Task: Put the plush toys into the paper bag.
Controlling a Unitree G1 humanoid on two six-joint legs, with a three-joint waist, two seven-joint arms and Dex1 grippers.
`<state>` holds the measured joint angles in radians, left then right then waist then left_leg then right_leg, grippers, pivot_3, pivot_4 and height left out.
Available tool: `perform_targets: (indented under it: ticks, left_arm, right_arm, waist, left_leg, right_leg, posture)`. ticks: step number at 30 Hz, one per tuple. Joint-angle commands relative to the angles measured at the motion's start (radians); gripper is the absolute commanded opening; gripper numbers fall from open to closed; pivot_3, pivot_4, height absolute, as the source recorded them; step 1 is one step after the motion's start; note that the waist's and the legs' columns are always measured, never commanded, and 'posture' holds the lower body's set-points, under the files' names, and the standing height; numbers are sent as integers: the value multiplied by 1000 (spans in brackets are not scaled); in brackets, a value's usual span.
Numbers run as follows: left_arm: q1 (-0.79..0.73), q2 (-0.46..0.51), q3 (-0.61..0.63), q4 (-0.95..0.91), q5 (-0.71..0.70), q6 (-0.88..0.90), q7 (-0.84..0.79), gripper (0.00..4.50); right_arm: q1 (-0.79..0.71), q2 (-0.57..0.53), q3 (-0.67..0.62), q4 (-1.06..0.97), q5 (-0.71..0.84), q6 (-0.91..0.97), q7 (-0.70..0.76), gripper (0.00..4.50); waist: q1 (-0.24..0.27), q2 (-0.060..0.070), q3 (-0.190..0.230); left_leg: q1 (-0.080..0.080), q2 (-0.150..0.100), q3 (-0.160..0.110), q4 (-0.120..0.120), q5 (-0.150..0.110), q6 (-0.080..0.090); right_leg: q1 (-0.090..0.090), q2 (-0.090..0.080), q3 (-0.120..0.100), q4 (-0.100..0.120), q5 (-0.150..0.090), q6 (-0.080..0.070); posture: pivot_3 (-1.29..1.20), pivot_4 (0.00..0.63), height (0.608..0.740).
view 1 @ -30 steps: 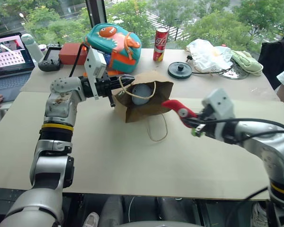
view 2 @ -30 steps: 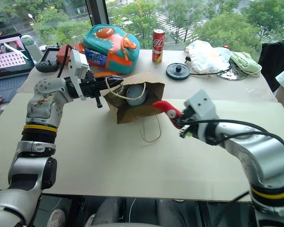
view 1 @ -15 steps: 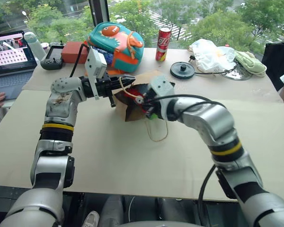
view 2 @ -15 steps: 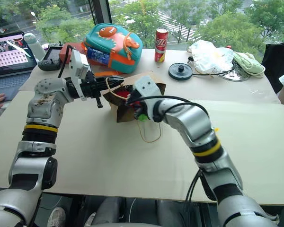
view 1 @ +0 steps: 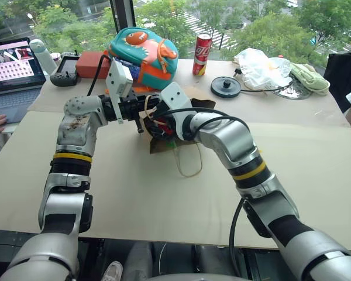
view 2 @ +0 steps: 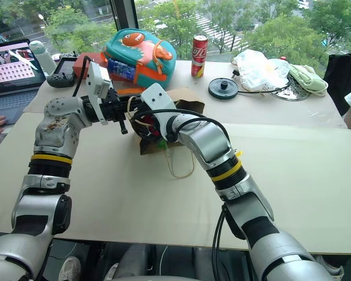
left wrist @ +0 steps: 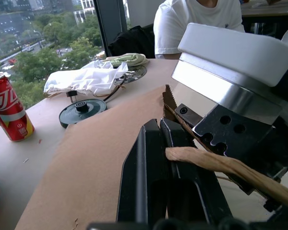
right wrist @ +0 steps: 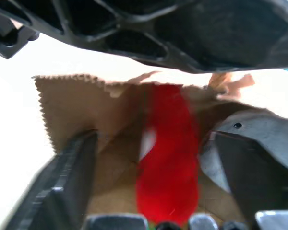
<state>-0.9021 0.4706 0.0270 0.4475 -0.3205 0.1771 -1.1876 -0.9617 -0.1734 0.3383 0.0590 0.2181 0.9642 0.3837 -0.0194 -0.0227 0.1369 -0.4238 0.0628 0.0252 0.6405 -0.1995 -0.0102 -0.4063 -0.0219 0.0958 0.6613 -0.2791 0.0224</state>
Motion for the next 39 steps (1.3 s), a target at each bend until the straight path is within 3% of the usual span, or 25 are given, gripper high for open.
perform_targets:
  ticks: [1, 10, 15, 28, 32, 39]
  left_arm:
    - [-20, 5, 12, -28, -13, -15, 4, 0]
    - [-23, -1, 12, -19, -13, -18, 4, 0]
    - [-25, -5, 10, -8, -11, -23, 3, 0]
    - [-36, -8, 10, 3, -10, -26, -2, 0]
    - [-38, -8, 10, 6, -8, -28, -2, 0]
    - [-37, -5, 12, 3, -9, -27, 1, 0]
  right_arm:
    - [30, -43, -58, -113, 8, 41, 14, 4488]
    - [208, -180, -147, -431, 63, 244, 34, 4488]
    - [308, -154, -140, -559, 89, 344, 4, 4488]
    - [414, -46, -80, -446, 33, 258, -102, 4488]
    - [410, -31, -71, -401, 21, 215, -104, 3510]
    - [417, -9, -47, -369, 12, 180, -104, 979]
  waist:
    - [0, 0, 0]
    - [2, 0, 0]
    - [-6, 0, 0]
    - [-9, 0, 0]
    - [-9, 0, 0]
    - [-18, 0, 0]
  left_leg:
    - [0, 0, 0, 0, 0, 0]
    - [0, 0, 0, -1, 0, 0]
    - [0, 0, 0, -1, 0, 0]
    - [1, 0, 0, 0, 0, 0]
    - [1, 0, 0, 0, 0, 0]
    - [1, 0, 0, 0, 0, 0]
  right_leg:
    - [0, 0, 0, 0, 0, 0]
    - [0, 0, 0, -1, 0, 0]
    - [0, 0, 0, -4, 0, 0]
    - [0, 0, 1, -5, 0, 0]
    - [0, 0, 1, -5, 0, 0]
    - [0, 0, 1, -5, 0, 0]
  posture:
    - [0, 150, 728]
    - [0, 150, 728]
    - [0, 150, 728]
    - [0, 150, 728]
    - [0, 150, 728]
    - [0, 150, 728]
